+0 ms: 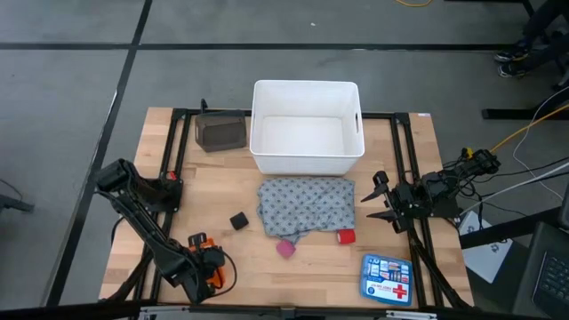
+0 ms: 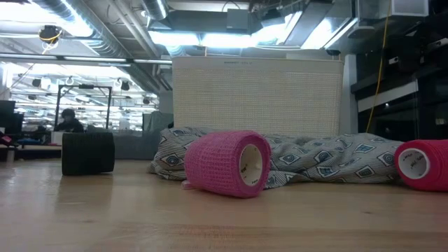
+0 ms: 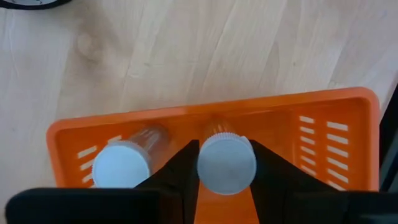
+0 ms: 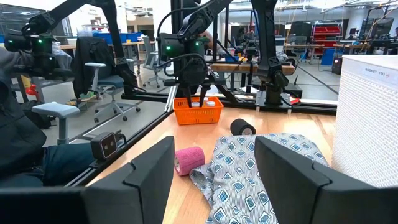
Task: Pick & Place Medicine items
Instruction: Put the yellow pill bottle into the orange bin, then put the black bandage into the black bin
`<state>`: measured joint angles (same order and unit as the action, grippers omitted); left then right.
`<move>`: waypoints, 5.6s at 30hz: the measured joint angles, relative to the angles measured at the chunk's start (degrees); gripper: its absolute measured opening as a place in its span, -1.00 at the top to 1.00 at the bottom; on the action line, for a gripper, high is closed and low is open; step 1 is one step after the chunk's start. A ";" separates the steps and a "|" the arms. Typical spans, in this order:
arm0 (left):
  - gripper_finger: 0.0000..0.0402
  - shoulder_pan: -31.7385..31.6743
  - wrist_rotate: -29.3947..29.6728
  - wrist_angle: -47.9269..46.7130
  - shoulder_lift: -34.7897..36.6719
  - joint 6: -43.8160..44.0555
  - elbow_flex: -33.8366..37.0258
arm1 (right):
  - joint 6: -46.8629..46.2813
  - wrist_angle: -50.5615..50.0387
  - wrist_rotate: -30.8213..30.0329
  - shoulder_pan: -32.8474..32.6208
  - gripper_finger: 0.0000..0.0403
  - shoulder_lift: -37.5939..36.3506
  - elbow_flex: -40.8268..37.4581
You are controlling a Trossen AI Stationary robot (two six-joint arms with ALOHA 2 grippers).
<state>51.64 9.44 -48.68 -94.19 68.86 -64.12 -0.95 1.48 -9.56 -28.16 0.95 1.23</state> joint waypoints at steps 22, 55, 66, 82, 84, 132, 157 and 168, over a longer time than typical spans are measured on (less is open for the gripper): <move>0.03 -0.02 4.24 -9.61 -0.16 -2.28 -7.25 | 0.00 -0.02 0.00 0.00 -0.11 0.00 0.00; 0.08 -11.04 38.50 -23.47 -0.84 -29.06 -7.66 | 0.00 0.00 0.01 0.00 -0.11 0.00 0.00; 0.08 -7.82 32.95 -16.30 -0.84 -32.42 4.86 | 0.00 -0.01 0.00 0.00 -0.11 -0.01 0.00; 0.08 -9.55 31.27 -14.63 0.91 -35.52 4.84 | 0.00 -0.02 0.00 0.00 -0.11 -0.01 0.00; 0.08 -10.24 31.53 -14.72 1.82 -36.45 4.84 | 0.00 -0.01 0.01 0.00 -0.11 -0.01 0.00; -0.18 -35.65 -8.36 6.75 7.27 -29.99 6.94 | 0.00 -0.02 0.00 0.00 -0.11 0.00 0.00; 0.02 -35.99 -5.46 5.59 8.04 -27.96 11.61 | 0.00 -0.02 0.00 0.00 -0.11 0.00 0.00; 0.06 -35.65 7.40 -10.20 23.87 -29.03 5.04 | 0.01 -0.01 0.00 0.00 -0.11 -0.01 0.00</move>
<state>15.99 16.84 -58.88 -70.32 39.83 -59.09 -0.94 1.47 -9.56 -28.16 0.93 1.23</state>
